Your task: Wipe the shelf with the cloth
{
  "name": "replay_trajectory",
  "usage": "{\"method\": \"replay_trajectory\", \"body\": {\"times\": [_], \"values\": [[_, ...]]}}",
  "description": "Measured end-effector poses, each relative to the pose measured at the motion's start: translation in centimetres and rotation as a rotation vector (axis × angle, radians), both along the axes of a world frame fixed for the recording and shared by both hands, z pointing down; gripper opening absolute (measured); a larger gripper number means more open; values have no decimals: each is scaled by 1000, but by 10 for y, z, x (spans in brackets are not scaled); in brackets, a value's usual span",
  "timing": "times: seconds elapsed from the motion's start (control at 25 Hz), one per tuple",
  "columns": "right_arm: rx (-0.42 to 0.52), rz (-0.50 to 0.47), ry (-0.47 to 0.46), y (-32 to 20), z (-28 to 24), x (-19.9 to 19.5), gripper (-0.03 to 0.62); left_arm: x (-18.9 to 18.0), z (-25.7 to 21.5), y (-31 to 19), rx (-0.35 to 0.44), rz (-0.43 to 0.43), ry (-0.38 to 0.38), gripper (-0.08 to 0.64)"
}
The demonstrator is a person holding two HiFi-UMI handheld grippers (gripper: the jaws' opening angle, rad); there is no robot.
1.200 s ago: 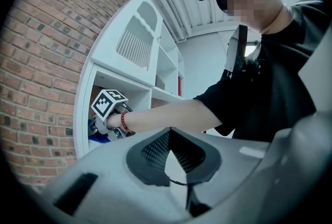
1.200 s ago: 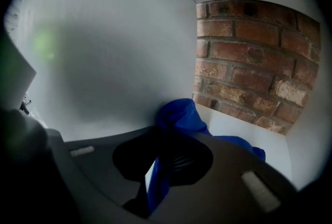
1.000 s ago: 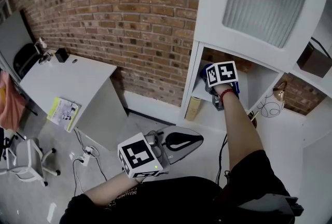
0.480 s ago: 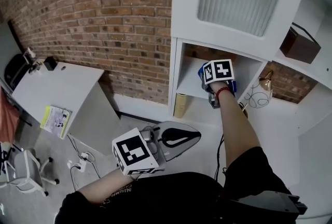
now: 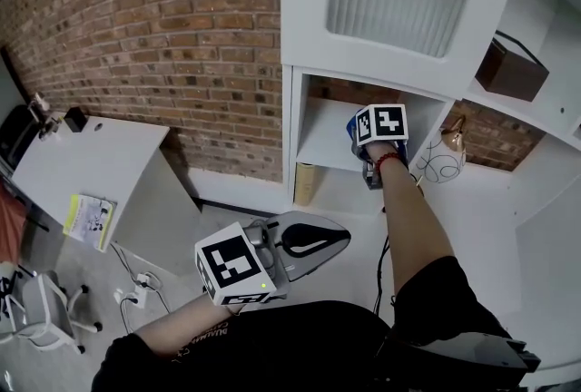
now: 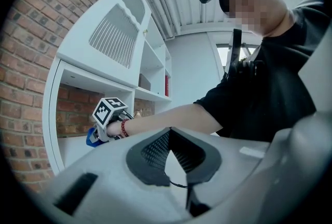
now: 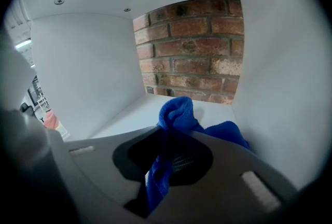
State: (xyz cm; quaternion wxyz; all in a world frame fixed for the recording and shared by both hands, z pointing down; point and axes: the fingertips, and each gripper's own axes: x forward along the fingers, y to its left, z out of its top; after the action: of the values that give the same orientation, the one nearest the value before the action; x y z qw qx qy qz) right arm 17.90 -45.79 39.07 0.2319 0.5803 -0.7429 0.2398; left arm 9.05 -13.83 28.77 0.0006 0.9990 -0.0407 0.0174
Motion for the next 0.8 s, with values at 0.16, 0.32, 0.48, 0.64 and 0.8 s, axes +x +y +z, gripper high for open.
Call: {"method": "replay_trajectory", "body": {"times": [0.16,0.32,0.48,0.64,0.8], "values": [[1,46,11,-1,0,12,40,-3,2,-2,-16,-3,3,0],[11,89,33,0,-1,24,40,-3,3,-2,-22,6,-1,0],[25,102,80,3,-1,30,40,-4,2,-1,-25,15,0,0],[35,110,129,3,-1,32,40,-5,2,-2,-35,24,14,0],[13,151,53,0,-1,40,40,-11,3,-4,-34,18,23,0]]}}
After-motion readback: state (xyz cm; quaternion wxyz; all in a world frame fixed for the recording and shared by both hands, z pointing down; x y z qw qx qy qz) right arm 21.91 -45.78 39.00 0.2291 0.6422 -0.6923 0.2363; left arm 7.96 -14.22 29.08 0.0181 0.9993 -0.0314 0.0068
